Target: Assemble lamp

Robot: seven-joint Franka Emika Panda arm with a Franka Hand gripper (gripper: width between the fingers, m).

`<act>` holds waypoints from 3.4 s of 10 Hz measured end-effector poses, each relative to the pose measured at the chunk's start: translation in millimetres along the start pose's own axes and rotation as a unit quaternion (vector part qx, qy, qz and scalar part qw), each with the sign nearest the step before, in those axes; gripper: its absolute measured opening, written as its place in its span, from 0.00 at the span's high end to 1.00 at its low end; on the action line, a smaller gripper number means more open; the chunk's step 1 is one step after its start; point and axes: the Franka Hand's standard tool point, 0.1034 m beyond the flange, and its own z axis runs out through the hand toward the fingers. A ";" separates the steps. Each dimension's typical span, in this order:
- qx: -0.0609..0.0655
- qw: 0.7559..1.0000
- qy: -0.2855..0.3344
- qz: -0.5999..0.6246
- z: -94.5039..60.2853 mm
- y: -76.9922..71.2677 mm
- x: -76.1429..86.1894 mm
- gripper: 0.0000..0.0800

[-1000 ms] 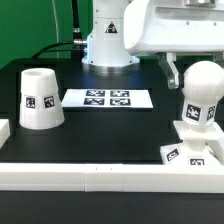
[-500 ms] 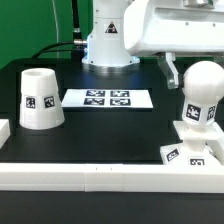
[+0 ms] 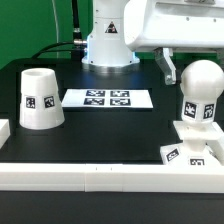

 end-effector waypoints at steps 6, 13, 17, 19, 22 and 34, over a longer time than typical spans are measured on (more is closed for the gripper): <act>0.008 1.000 -0.026 -0.001 -15.8 1.1 5.9 0.13; 0.065 0.969 -0.239 -0.003 -9.4 -12.9 -11.5 0.13; 0.062 0.973 -0.224 -0.007 -3.1 -4.9 -1.4 0.13; 0.062 0.973 -0.223 -0.008 0.0 -1.4 -1.3 0.13; 0.062 0.973 -0.221 -0.013 2.7 3.9 1.5 0.19; 0.005 0.921 -0.226 0.317 3.7 3.7 0.9 0.28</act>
Offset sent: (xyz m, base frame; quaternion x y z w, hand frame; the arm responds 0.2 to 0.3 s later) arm 0.0004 -0.0051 0.0201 0.0238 -0.0253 0.0035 0.9994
